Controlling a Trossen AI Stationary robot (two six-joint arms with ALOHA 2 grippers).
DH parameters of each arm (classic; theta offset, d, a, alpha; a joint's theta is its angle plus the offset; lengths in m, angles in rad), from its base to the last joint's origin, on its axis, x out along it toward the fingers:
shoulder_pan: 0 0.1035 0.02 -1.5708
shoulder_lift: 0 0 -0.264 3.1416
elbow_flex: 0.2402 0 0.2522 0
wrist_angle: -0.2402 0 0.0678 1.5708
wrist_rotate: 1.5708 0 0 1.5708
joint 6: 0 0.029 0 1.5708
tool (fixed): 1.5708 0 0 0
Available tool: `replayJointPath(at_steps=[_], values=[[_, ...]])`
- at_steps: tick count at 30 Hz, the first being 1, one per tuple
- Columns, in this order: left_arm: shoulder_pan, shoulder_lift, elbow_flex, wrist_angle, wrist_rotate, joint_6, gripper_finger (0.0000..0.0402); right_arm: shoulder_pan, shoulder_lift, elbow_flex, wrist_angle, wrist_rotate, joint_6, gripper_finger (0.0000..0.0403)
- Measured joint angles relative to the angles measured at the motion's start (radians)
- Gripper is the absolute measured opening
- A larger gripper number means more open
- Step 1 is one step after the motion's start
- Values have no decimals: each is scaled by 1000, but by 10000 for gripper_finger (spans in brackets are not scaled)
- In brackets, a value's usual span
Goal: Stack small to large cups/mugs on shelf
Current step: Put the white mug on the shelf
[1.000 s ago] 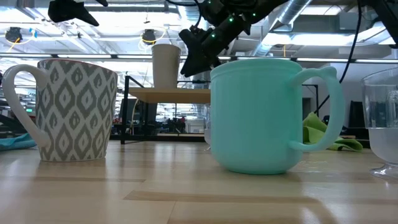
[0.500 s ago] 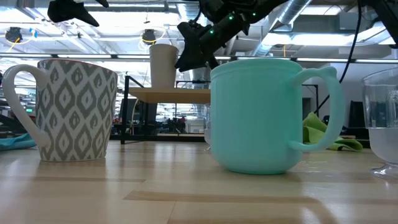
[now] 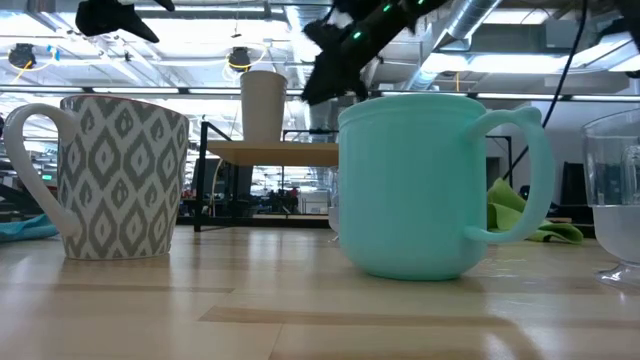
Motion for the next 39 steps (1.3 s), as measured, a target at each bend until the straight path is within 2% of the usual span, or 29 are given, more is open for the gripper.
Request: replayJointPath(at_steps=[5, 9, 15, 21, 27, 30, 39], values=[[0, 0, 0, 0, 14, 0, 261, 10, -127, 0, -234, 0, 32, 117], [0, 0, 0, 0, 15, 5, 261, 60, -243, 1, -437, 4, 54, 117], [0, 0, 0, 0, 15, 26, 261, 235, -291, 1, -440, 3, -10, 117], [0, 0, 0, 0, 24, 30, 261, 384, -165, 0, -261, 2, -83, 117], [0, -1, 0, -6, 62, 46, 261, 450, -9, -1, -43, -8, -181, 127], [0, 0, 0, -18, 77, 46, 261, 450, 45, 6, 22, -5, -108, 148], [0, 0, 0, -29, 79, 49, 261, 472, 226, 140, 36, 10, 53, 225]])
